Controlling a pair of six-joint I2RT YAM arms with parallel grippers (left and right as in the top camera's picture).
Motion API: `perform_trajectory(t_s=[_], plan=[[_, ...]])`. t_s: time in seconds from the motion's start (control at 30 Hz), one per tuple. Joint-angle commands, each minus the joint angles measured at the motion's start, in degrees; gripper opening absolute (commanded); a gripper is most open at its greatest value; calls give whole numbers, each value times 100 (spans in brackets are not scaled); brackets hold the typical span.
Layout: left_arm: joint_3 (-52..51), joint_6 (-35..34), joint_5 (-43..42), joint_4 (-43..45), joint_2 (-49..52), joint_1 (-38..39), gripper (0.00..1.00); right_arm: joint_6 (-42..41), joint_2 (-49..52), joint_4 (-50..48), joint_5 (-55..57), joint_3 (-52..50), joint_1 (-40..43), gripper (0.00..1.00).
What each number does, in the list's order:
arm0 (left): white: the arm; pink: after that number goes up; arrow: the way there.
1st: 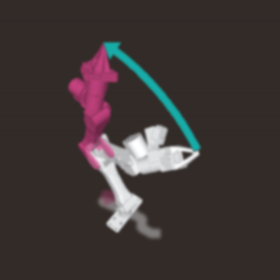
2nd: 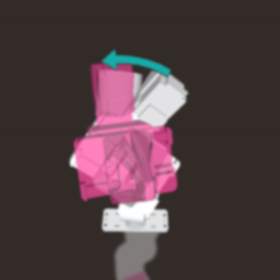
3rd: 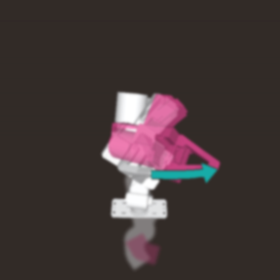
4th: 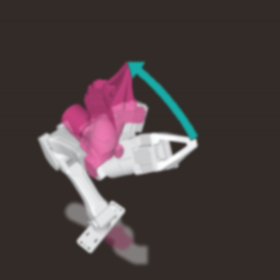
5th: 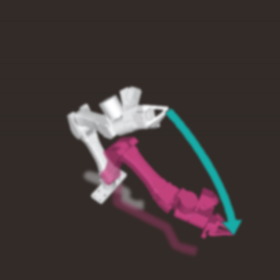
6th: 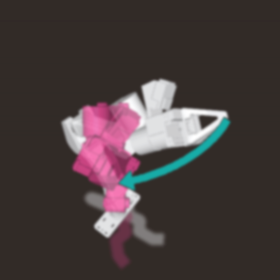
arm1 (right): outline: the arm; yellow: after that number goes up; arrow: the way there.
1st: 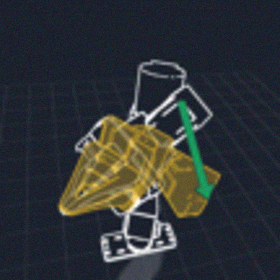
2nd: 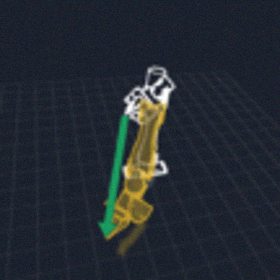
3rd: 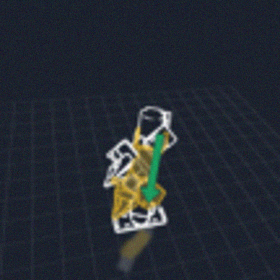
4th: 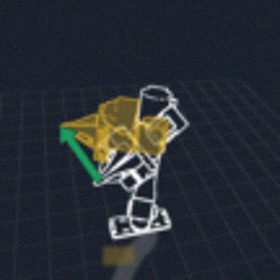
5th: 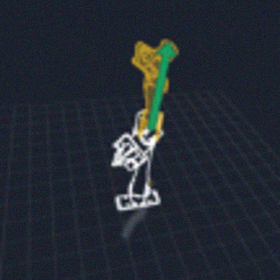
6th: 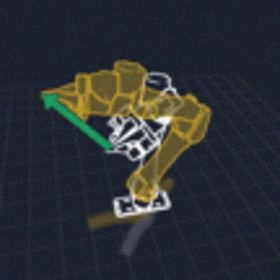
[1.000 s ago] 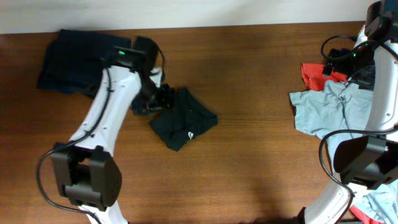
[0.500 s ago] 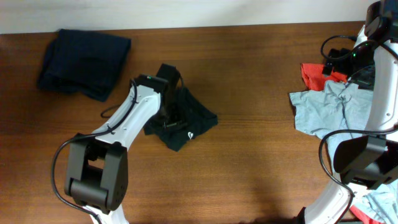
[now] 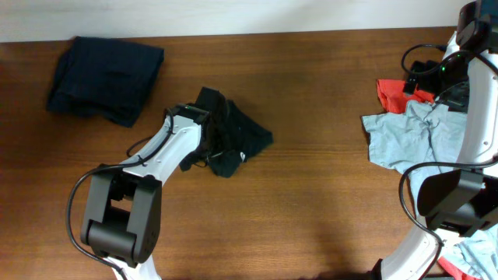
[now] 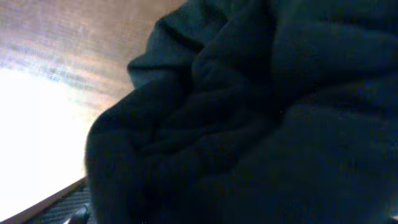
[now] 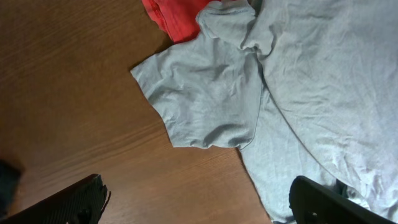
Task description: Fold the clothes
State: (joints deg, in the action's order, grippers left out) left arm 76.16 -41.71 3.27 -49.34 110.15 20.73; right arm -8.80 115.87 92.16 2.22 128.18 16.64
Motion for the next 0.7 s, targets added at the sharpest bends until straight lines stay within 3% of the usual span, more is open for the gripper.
perform_trajectory(t_s=[0.0,0.03,0.1,0.23,0.33,0.5,0.67], plan=[[-37,-68,61,76,-50,-2,75,-31,-15,0,-26,-26,-7,99],[-37,-68,61,81,-50,-4,53,-31,-15,0,-26,-26,-7,99],[-37,-68,59,81,-50,-4,23,-31,-15,0,-24,-26,-7,99],[-37,-68,59,179,-50,-4,1,-31,-15,0,-24,-26,-7,99],[-35,111,17,404,-57,-2,0,-31,-15,0,-26,-26,-7,99],[170,1965,-1749,1690,-94,-4,0,-31,-15,0,-26,-26,-7,99],[446,2076,-3495,3359,-105,-4,0,-31,-15,0,-26,-26,-7,99]])
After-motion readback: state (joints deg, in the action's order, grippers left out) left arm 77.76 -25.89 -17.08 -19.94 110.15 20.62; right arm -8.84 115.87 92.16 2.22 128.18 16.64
